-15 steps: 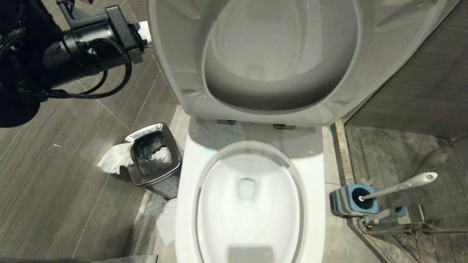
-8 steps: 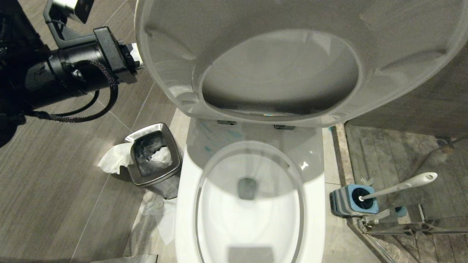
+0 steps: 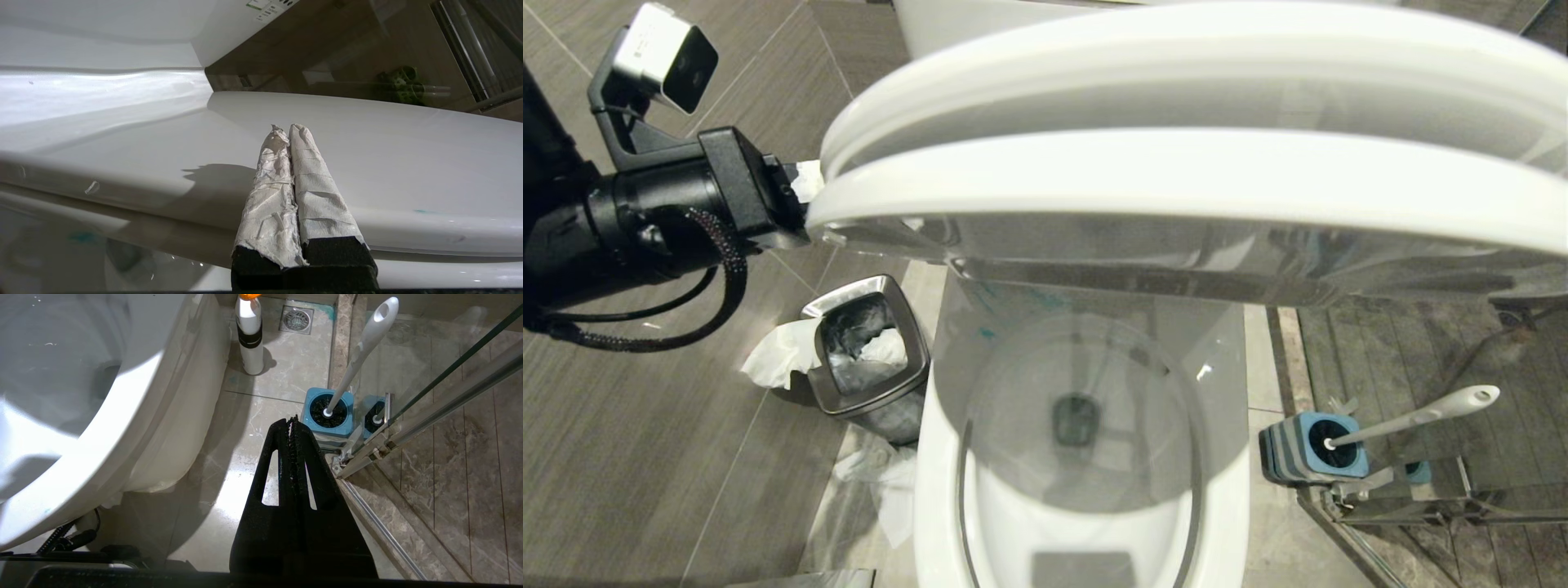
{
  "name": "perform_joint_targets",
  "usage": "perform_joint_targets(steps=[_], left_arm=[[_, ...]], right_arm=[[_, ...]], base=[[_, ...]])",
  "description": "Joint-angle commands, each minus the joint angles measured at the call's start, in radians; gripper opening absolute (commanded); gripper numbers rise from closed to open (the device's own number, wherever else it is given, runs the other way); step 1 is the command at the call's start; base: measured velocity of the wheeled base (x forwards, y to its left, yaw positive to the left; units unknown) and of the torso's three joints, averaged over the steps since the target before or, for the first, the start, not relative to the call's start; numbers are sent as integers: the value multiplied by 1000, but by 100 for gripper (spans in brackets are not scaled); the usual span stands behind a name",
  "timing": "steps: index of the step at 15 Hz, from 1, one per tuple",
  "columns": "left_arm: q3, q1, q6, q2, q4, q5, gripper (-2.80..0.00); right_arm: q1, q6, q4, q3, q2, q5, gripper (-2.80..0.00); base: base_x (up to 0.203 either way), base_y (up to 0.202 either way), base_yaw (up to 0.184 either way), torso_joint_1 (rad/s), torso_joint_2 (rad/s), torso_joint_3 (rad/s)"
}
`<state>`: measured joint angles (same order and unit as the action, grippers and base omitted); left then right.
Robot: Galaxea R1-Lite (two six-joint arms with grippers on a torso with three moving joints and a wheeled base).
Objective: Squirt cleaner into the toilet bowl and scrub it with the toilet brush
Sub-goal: Close the toilet lid
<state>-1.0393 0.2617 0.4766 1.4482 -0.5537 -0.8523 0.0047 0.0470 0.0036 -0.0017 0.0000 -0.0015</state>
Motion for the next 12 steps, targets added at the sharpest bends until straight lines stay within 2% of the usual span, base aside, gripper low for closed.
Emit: perform_joint_targets(steps=[1, 5, 9, 11, 12], left_arm=[[28, 1, 4, -56, 28, -4, -280], [22, -1, 4, -156, 191, 4, -280], [-120, 4, 0, -205, 213, 50, -280], [-111, 22, -26, -236, 207, 31, -280], [-83, 22, -29, -268, 206, -5, -280]], right_arm=[[0, 1, -1, 0, 2, 0, -280], [1, 1, 0, 0, 2, 0, -280], [1, 1, -1, 0, 2, 0, -280], [1, 0, -1, 0, 2, 0, -280], [0, 0, 1, 0, 1, 0, -280]], base=[[0, 0, 0, 0, 0, 0], [0, 0, 0, 0, 0, 0], [0, 0, 0, 0, 0, 0], [0, 0, 0, 0, 0, 0], [0, 0, 0, 0, 0, 0]])
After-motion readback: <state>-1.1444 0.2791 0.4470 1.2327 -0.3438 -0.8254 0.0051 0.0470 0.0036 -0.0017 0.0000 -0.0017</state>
